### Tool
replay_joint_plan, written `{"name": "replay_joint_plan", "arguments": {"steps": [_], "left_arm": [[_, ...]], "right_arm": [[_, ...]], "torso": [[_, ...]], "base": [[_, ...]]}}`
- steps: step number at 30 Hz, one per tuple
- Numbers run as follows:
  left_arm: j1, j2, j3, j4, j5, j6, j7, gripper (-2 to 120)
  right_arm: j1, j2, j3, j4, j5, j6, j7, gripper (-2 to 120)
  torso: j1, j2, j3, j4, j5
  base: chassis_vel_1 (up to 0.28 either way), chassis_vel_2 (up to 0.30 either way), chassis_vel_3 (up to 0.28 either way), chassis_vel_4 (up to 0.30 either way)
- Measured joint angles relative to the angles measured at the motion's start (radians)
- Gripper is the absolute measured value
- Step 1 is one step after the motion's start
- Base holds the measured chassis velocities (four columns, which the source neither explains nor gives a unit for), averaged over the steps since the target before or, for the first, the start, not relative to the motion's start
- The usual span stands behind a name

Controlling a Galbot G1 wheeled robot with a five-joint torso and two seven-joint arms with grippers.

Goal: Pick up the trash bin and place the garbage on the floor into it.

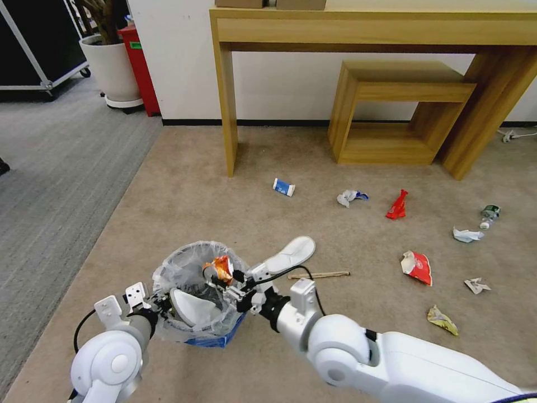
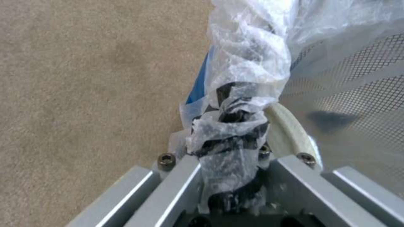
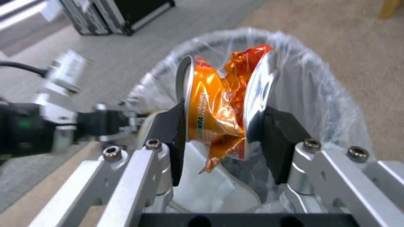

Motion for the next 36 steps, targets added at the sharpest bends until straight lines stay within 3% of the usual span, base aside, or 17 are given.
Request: {"name": "replay_joint_plan", "arguments": {"steps": [11, 19, 21, 25, 28, 31, 36], "left_arm": [[0.009, -0.001, -0.008, -0.005, 0.002, -0.002, 0.002, 0], [0.005, -0.01, -0.003, 0.003, 0.008, -0.002, 0.005, 0], [0.004, -0.013, -0.001, 0.006, 0.009, -0.002, 0.005, 0], [0.003, -0.016, 0.001, 0.008, 0.012, -0.002, 0.006, 0], [0.001, -0.018, 0.001, 0.01, 0.015, -0.002, 0.006, 0], [0.002, -0.017, 0.001, 0.01, 0.015, -0.002, 0.006, 0], [0.003, -0.013, -0.003, 0.01, 0.016, -0.002, 0.006, 0]], "right_arm": [[0.008, 0.068, -0.033, -0.102, -0.017, -0.01, 0.026, 36], [-0.005, 0.072, -0.027, -0.115, -0.036, 0.001, 0.016, 61], [-0.008, 0.066, -0.024, -0.114, -0.04, 0.002, 0.012, 73], [-0.008, 0.066, -0.024, -0.115, -0.044, 0.003, 0.01, 81], [-0.015, 0.068, -0.012, -0.116, -0.054, 0.018, 0.006, 96], [-0.029, 0.062, 0.022, -0.103, -0.059, 0.039, -0.018, 100], [-0.066, 0.037, 0.121, -0.078, -0.072, 0.151, -0.151, 100]], "torso": [[0.0, 0.0, 0.0, 0.0, 0.0001], [0.0, 0.0, 0.0, -0.0001, 0.0001], [0.0, 0.0, 0.0, -0.0001, 0.0001], [0.0, 0.0, 0.0, -0.0001, 0.0001], [0.0, 0.0, 0.0, 0.0, 0.0001], [0.0, 0.0, 0.0, 0.0, 0.0001], [0.0, 0.0, 0.0, -0.0001, 0.0001]], "base": [[0.0, 0.0, 0.0, 0.0], [0.0, 0.0, 0.0, 0.0], [0.0, 0.0, 0.0, 0.0], [0.0, 0.0, 0.0, 0.0], [0.0, 0.0, 0.0, 0.0], [0.0, 0.0, 0.0, 0.0], [0.0, 0.0, 0.0, 0.0]]}}
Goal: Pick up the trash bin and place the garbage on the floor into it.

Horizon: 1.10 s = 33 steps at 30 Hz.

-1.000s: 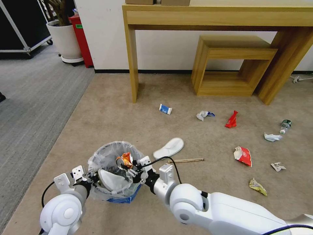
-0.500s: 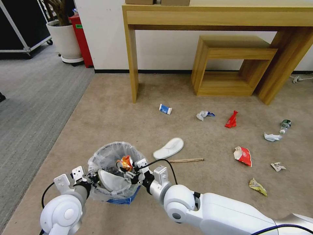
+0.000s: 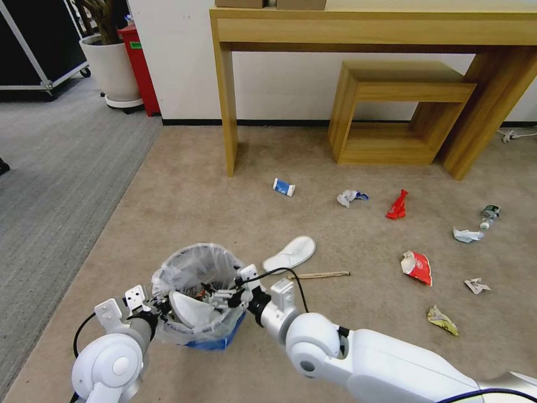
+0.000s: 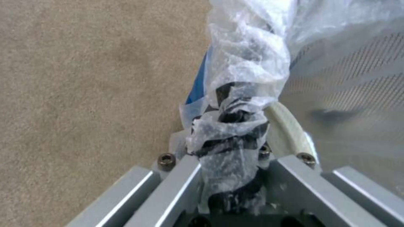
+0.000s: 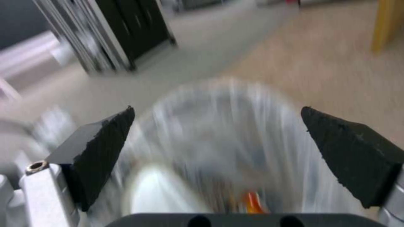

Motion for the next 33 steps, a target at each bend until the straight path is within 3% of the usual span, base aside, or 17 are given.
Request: {"name": "replay_joint_plan", "arguments": {"steps": [5, 15, 18, 24, 33], "left_arm": [[0.001, -0.001, 0.001, 0.0, 0.002, 0.001, 0.0, 0], [0.003, 0.002, 0.003, -0.006, 0.006, 0.003, 0.0, 0], [0.004, 0.011, 0.004, -0.013, 0.003, 0.004, 0.0, 0], [0.007, 0.025, 0.0, -0.016, 0.002, 0.005, 0.0, 0], [0.011, 0.043, -0.008, -0.034, 0.025, 0.005, 0.016, 0]], "right_arm": [[-0.045, -0.014, 0.111, 0.024, 0.002, 0.101, -0.11, 100], [-0.113, -0.028, 0.246, 0.037, 0.013, 0.204, -0.21, 100], [-0.169, -0.058, 0.387, 0.052, 0.03, 0.227, -0.234, 100], [-0.241, -0.084, 0.534, 0.051, -0.009, 0.192, -0.109, 100], [-0.367, -0.11, 0.744, -0.016, -0.169, 0.13, 0.052, 100]], "torso": [[0.0, 0.0, 0.0, 0.0, 0.0001], [0.0, 0.0, 0.0, 0.0001, 0.0001], [0.0, 0.0, 0.0, 0.0, 0.0001], [0.0, 0.0, 0.0, 0.0001, 0.0002], [0.0, 0.0, 0.0, 0.0, 0.0002]], "base": [[0.0, 0.0, 0.0, 0.0], [0.0, 0.0, 0.0, 0.0], [0.0, 0.0, 0.0, 0.0], [0.0, 0.0, 0.0, 0.0], [0.0, 0.0, 0.0, 0.0]]}}
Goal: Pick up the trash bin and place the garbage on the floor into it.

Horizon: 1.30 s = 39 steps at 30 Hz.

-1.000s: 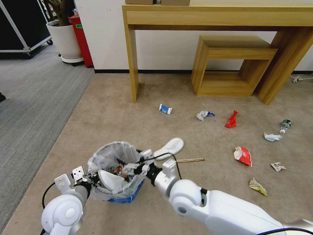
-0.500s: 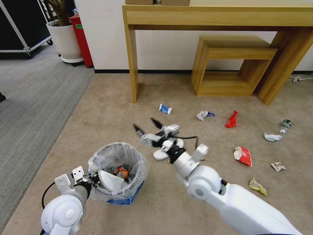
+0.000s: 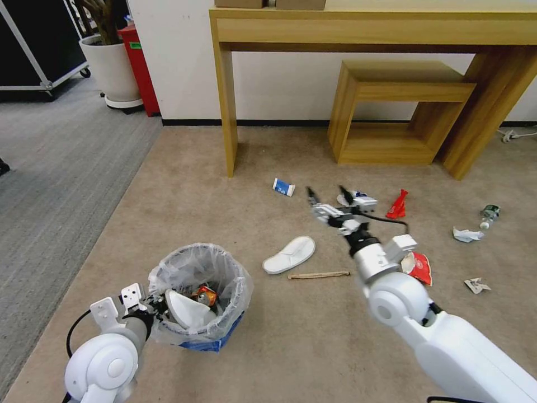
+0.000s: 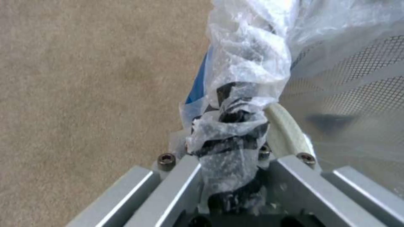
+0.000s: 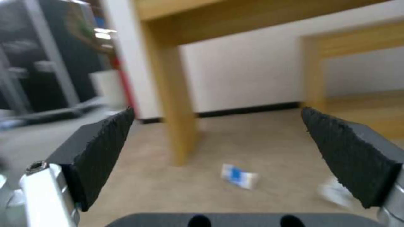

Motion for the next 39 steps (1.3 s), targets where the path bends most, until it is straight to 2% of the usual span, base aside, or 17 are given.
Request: {"name": "replay_joint_plan", "arguments": {"steps": [5, 16, 28, 39], "left_arm": [[0.001, 0.011, -0.002, -0.011, -0.012, 0.0, 0.002, 0], [0.019, 0.049, -0.019, -0.042, -0.063, 0.013, -0.011, 0], [0.046, 0.075, -0.038, -0.065, -0.098, 0.02, -0.029, 0], [0.049, 0.067, -0.033, -0.057, -0.088, 0.019, -0.024, 0]], "right_arm": [[-0.072, 0.006, 0.079, -0.021, -0.078, 0.0, 0.026, 100], [-0.146, 0.016, 0.161, -0.032, -0.121, -0.011, 0.045, 100], [-0.2, 0.026, 0.194, -0.029, -0.157, -0.02, 0.036, 100], [-0.229, 0.042, 0.189, -0.018, -0.179, -0.03, 0.035, 100]], "torso": [[0.0, 0.0, 0.0, 0.0, -0.0001], [0.0, 0.0, 0.0, 0.0, -0.0002], [0.0, 0.0, 0.0, 0.0, -0.0003], [0.0, 0.0, 0.0, 0.0001, -0.0003]], "base": [[0.0, 0.0, 0.0, 0.0], [0.0, 0.0, 0.0, 0.0], [0.0, 0.0, 0.0, 0.0], [0.0, 0.0, 0.0, 0.0]]}}
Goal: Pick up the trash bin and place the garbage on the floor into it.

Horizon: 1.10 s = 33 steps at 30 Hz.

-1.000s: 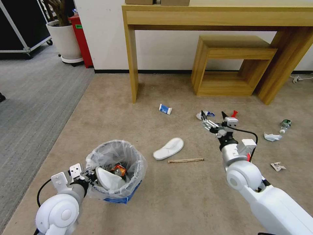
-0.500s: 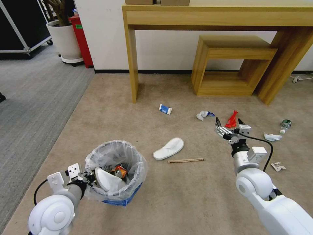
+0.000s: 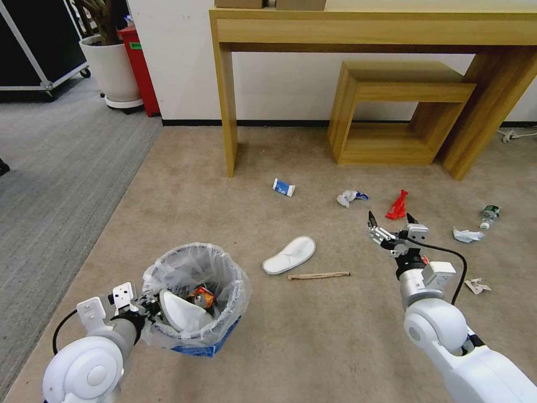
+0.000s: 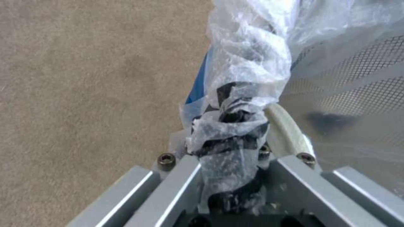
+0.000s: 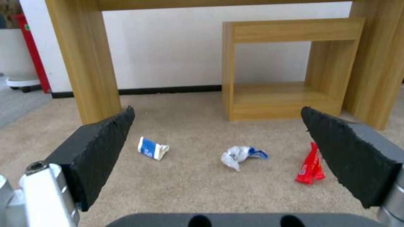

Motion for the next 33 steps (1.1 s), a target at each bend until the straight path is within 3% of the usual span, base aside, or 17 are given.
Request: {"name": "replay_joint_plan", "arguments": {"steps": [33], "left_arm": [[0.003, -0.019, 0.006, 0.003, 0.024, -0.005, 0.009, 0]], "right_arm": [[0.011, 0.002, -0.021, -0.004, -0.007, -0.004, 0.004, 100]], "torso": [[0.0, 0.0, 0.0, 0.0, 0.0]], "base": [[-0.069, 0.067, 0.066, -0.071]]}}
